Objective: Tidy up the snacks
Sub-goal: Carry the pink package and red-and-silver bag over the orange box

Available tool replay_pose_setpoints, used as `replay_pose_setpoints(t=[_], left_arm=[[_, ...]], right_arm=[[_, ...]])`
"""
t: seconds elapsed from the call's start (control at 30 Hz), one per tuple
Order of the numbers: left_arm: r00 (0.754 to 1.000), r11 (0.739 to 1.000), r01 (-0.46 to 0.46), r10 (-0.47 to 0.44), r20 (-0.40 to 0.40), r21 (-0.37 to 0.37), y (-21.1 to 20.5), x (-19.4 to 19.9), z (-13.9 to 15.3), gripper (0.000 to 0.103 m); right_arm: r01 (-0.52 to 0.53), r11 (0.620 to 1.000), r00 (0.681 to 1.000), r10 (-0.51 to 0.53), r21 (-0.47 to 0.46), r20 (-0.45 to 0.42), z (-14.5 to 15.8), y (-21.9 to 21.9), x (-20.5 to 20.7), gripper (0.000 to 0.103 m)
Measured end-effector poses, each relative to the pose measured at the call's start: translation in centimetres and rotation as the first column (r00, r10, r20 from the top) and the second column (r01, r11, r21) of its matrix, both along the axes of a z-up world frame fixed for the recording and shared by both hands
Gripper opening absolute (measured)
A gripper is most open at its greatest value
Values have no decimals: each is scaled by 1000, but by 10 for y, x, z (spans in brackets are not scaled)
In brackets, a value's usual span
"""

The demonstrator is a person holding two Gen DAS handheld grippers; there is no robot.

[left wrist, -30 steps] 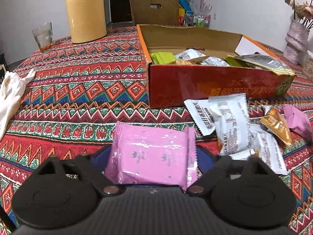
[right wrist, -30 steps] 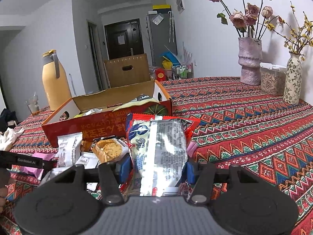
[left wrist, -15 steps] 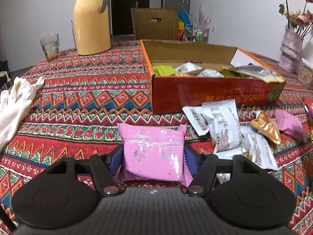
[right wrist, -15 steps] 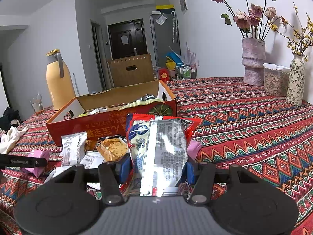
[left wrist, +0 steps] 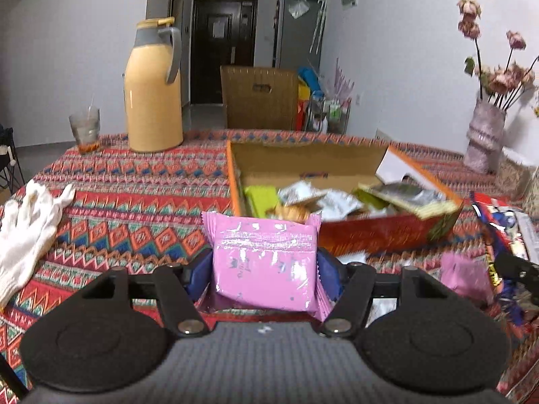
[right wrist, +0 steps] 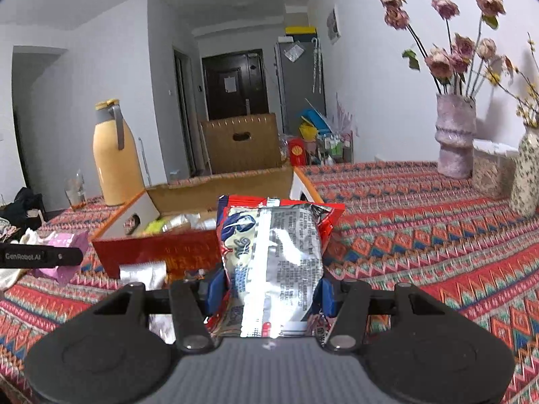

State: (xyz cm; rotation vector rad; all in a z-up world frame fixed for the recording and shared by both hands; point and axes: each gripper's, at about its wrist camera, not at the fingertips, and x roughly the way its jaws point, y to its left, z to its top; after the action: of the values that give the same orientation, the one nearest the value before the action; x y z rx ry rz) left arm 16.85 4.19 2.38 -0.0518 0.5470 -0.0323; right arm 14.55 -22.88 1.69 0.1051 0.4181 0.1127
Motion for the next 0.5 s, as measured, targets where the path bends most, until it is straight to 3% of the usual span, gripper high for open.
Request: replay_pose_setpoints(t=[0.5], left_arm=[[995, 998, -22, 27, 97, -51, -27, 43, 37, 65]], right_arm=[[-53, 999, 996, 54, -10, 77, 35, 22, 78, 54]])
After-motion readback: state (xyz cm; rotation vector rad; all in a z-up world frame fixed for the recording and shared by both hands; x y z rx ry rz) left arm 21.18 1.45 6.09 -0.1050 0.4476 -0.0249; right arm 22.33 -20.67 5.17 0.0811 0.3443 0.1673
